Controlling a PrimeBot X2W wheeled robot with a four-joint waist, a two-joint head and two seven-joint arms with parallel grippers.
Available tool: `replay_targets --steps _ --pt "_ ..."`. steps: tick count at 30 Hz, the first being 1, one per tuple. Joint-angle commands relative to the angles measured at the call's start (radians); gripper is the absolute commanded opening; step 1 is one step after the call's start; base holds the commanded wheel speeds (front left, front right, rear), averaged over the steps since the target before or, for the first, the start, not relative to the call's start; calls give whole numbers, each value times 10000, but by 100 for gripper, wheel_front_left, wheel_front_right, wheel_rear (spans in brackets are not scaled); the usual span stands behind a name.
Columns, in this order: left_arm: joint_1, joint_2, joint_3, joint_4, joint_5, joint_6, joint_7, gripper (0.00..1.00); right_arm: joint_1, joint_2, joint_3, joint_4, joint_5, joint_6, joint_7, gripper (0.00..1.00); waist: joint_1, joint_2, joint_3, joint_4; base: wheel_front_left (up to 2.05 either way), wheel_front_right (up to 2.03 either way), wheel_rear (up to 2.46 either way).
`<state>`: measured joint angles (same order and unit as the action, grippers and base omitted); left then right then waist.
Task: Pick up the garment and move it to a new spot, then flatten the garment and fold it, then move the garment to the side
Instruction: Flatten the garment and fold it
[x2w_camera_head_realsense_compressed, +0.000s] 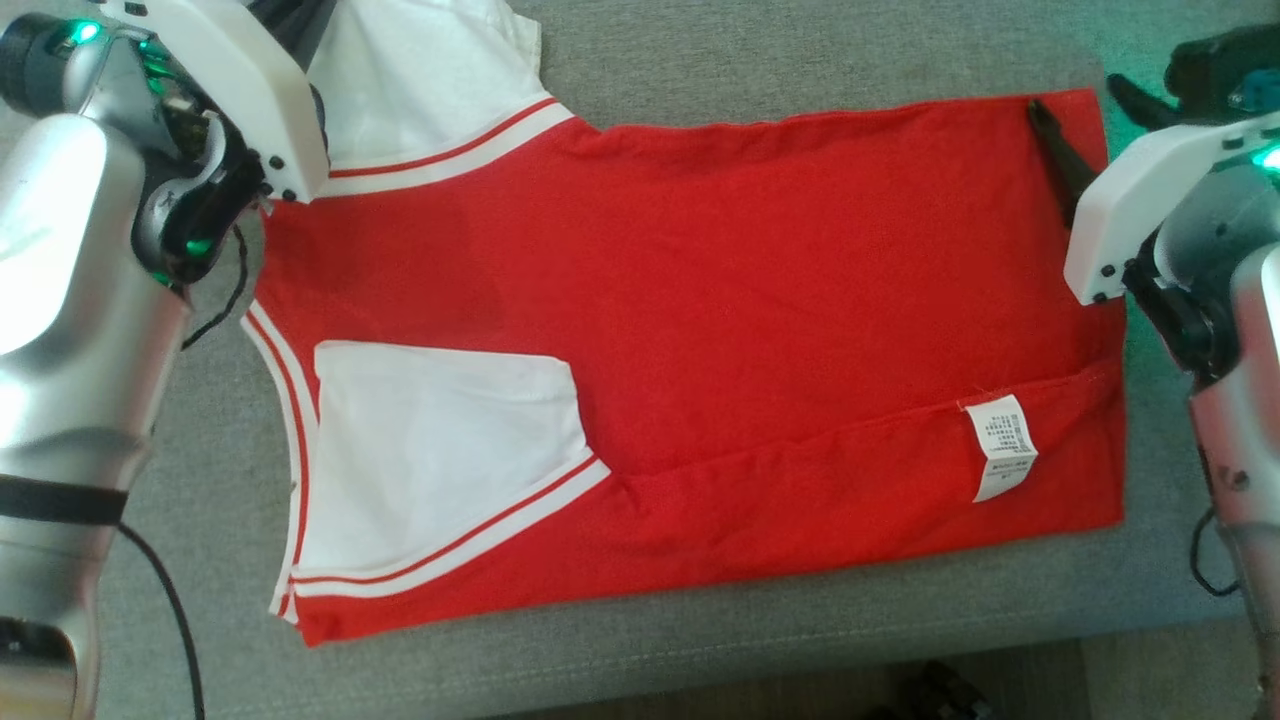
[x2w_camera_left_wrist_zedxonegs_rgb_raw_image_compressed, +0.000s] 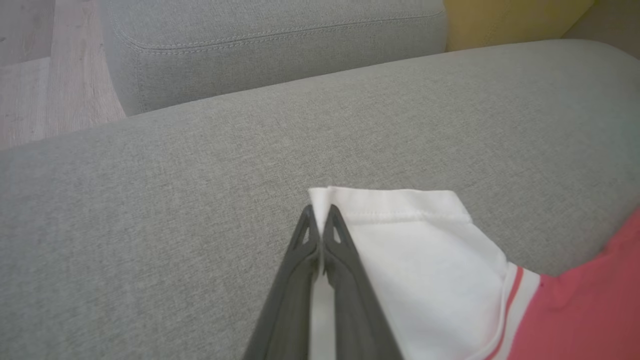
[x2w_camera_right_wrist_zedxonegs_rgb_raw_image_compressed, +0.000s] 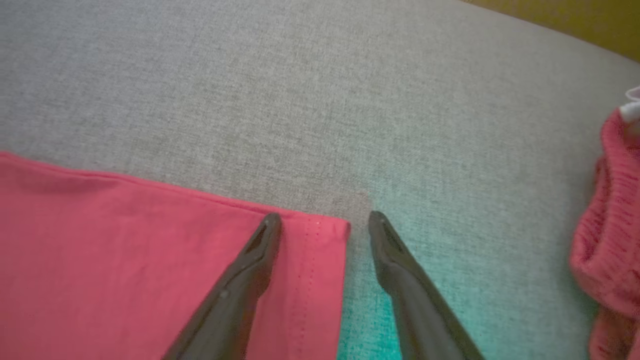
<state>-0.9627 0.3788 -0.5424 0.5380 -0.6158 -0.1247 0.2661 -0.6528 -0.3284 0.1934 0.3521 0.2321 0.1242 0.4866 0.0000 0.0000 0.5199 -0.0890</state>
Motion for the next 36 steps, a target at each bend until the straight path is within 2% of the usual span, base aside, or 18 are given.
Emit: replay_targets --steps 1,2,5,7,8,9,10,27,32,36 --pt "-236 381 275 -311 -90 -59 -88 0 13 -169 220 -98 99 65 218 39 0 0 1 7 0 0 0" --pt "-243 385 257 -299 -107 -59 -106 0 9 -191 247 -62 147 65 294 32 0 0 -2 9 0 0 0" --pt "-265 421 200 -275 -156 -59 -144 0 49 -249 329 13 338 65 582 28 0 0 -26 0 0 0 0" --pt "-274 450 171 -274 -185 -59 -161 0 85 -288 366 0 463 65 722 20 0 0 -51 -9 0 0 0" --pt "-274 450 171 -274 -185 -59 -161 0 85 -288 366 0 463 65 722 20 0 0 -51 -9 0 0 0" --pt "-280 466 163 -272 -198 -59 -177 0 97 -307 366 -13 500 65 748 4 0 0 -63 -13 0 0 0" --pt "-290 482 166 -275 -207 -59 -213 0 103 -310 338 -36 534 65 715 0 0 0 -74 -20 0 0 0" --pt "-83 565 474 -458 -460 -15 -1385 0 -149 186 -178 -195 22 65 -1847 0 0 0 -860 -61 0 0 0" --pt "677 655 628 -1132 -665 -5 -1999 0 437 340 -226 -525 112 65 -2389 0 0 0 -1184 -22 0 0 0" --pt "1861 901 757 -2189 -765 228 -2477 0 1437 483 -349 -1147 47 65 -2681 0 0 0 -1468 -6 0 0 0"
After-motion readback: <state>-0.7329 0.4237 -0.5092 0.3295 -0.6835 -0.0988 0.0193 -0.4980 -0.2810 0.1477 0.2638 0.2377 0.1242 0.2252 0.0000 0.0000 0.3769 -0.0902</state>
